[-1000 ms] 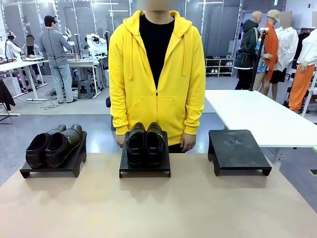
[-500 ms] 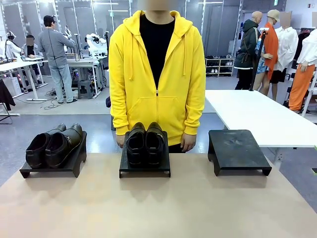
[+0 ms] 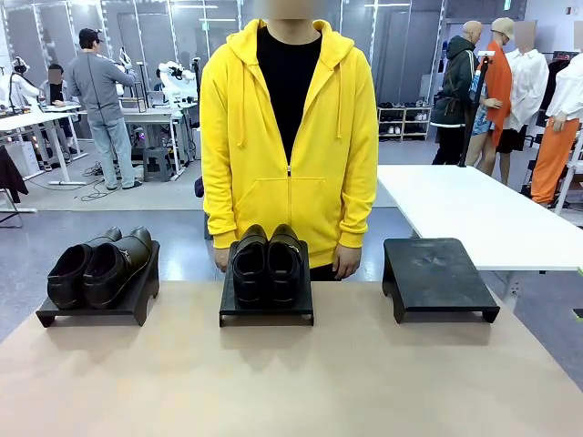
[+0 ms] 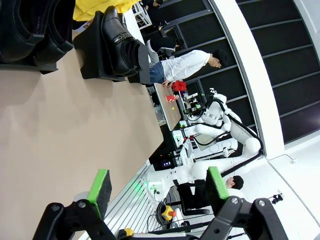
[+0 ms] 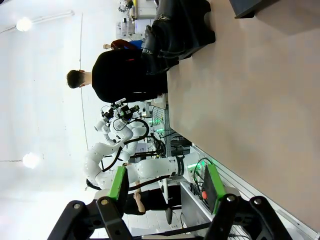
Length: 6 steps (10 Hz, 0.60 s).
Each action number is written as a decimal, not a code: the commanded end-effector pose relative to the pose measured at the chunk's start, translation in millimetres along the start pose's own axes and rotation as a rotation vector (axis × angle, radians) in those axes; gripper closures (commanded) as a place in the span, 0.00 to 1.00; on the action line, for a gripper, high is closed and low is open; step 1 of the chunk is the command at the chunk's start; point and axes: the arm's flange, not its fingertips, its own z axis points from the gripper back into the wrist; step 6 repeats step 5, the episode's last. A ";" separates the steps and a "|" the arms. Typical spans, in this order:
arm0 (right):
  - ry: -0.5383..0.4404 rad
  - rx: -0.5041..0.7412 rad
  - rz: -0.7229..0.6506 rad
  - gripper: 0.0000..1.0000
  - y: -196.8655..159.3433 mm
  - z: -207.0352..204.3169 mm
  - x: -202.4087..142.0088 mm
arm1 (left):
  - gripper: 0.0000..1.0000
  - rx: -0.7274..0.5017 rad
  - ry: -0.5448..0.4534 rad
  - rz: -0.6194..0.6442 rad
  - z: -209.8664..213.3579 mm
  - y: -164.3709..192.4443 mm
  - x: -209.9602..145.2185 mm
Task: Place the shoes on the stand as instructed by the person.
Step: Pick up another pair of Shoes and place it on the Shoes Stand indicated by the person.
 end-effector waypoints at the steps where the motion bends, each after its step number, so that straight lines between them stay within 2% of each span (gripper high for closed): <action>1: 0.001 -0.010 0.004 0.23 0.0 -1.8 -5.8 | 0.04 0.002 -0.016 -0.023 -2.0 -2.1 -0.2; 6: 0.001 -0.010 0.004 0.23 0.0 -1.8 -5.8 | 0.04 0.002 -0.016 -0.023 -2.0 -2.1 -0.2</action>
